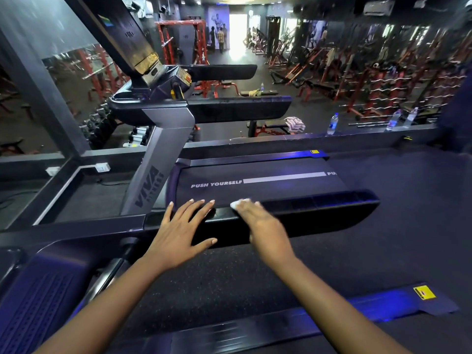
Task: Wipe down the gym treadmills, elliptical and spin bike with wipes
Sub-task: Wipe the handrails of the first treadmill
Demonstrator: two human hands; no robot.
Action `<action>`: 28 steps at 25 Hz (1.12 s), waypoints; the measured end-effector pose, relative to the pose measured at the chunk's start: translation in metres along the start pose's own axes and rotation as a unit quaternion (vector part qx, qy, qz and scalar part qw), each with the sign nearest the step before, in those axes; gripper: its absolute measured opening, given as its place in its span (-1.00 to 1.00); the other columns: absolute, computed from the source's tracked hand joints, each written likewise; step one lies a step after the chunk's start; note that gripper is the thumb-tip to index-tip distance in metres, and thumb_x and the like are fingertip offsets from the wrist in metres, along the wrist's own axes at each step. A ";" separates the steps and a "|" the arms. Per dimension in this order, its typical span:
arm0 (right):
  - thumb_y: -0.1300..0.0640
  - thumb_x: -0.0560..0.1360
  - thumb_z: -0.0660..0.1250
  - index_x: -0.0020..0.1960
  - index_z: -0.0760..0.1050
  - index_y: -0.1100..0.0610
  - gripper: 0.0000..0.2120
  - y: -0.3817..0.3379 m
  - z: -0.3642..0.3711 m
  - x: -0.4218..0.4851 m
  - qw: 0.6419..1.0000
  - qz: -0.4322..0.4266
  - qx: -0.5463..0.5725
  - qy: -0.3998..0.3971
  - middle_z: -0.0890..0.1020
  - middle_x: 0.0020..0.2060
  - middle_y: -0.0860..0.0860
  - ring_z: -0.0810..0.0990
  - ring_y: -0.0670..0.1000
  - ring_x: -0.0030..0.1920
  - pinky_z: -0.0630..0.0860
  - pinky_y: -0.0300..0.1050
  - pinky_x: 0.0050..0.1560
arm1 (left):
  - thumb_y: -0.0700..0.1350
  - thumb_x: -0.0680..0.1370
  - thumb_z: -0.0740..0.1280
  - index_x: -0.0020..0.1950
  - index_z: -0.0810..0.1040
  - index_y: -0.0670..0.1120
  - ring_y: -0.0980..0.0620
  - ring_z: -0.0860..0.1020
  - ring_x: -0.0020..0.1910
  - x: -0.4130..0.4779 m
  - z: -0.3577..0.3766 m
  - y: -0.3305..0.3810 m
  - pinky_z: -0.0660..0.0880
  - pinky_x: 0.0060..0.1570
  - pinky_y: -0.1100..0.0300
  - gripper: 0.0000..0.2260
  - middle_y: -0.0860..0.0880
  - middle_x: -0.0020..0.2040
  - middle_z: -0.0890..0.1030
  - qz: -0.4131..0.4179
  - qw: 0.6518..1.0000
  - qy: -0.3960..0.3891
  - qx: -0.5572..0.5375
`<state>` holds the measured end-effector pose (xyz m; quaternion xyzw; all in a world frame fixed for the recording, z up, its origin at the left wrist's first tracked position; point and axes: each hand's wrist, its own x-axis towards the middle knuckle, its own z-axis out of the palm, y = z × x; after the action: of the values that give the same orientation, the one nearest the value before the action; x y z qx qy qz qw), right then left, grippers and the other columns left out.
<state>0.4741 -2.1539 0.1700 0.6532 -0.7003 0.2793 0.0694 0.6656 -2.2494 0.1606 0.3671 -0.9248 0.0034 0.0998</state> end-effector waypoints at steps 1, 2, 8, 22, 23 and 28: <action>0.42 0.29 0.19 0.23 0.53 0.22 -0.48 -0.009 0.005 -0.002 1.000 -0.015 0.005 -0.004 0.59 0.16 0.12 0.56 0.07 0.19 0.32 -0.13 0.27 | 0.46 0.38 -0.15 0.52 -0.12 0.15 0.04 0.09 0.52 0.008 -0.003 0.005 -0.17 0.44 -0.03 -0.23 0.06 0.51 0.19 0.004 1.000 -0.009 -0.011; 0.39 0.24 0.22 0.18 0.56 0.21 -0.48 -0.012 0.007 -0.004 1.000 -0.025 0.007 0.005 0.62 0.11 0.10 0.60 0.05 0.13 0.39 -0.16 0.19 | 0.50 0.35 -0.21 0.52 -0.15 0.16 0.05 0.06 0.52 0.018 -0.006 0.010 -0.16 0.45 -0.02 -0.20 0.08 0.51 0.16 0.012 1.000 -0.017 -0.018; 0.36 0.19 0.13 0.11 0.60 0.25 -0.47 0.056 -0.015 -0.021 0.996 0.006 -0.071 0.061 0.66 0.02 0.10 0.64 0.05 0.04 0.48 -0.08 0.11 | 0.52 0.33 -0.34 0.53 -0.09 0.18 0.08 0.15 0.48 0.081 -0.009 0.044 -0.01 0.47 -0.02 -0.17 0.07 0.50 0.20 0.121 0.991 -0.047 -0.038; 0.31 0.25 0.06 0.10 0.61 0.23 -0.49 0.066 -0.017 -0.020 0.995 0.018 -0.083 0.051 0.66 0.02 0.09 0.64 0.04 0.04 0.45 -0.09 0.16 | 0.37 0.48 -0.12 0.53 0.01 0.19 0.09 0.30 0.39 0.093 0.005 0.067 0.24 0.33 0.16 -0.36 0.12 0.46 0.26 0.188 0.979 -0.052 -0.062; 0.30 0.26 0.03 0.12 0.59 0.24 -0.46 0.075 -0.021 -0.022 0.994 0.025 -0.094 0.059 0.65 0.03 0.09 0.63 0.04 0.06 0.40 -0.09 0.22 | 0.36 0.48 -0.11 0.53 0.01 0.19 0.09 0.30 0.39 0.093 0.005 0.067 0.25 0.32 0.15 -0.37 0.12 0.46 0.27 0.188 0.979 -0.054 -0.064; 0.50 0.15 0.15 0.19 0.55 0.26 -0.37 0.126 -0.059 -0.038 0.978 0.130 -0.151 0.069 0.62 0.10 0.13 0.59 0.16 0.11 0.38 0.04 0.16 | 0.45 0.40 -0.28 0.52 -0.02 0.21 0.08 0.33 0.36 0.097 0.003 0.065 0.33 0.24 0.12 -0.27 0.13 0.44 0.28 0.195 0.977 -0.062 -0.060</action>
<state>0.3436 -2.0933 0.1641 0.5179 -0.8067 0.2217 0.1784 0.5518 -2.2682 0.1798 0.1729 -0.9814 -0.0555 0.0616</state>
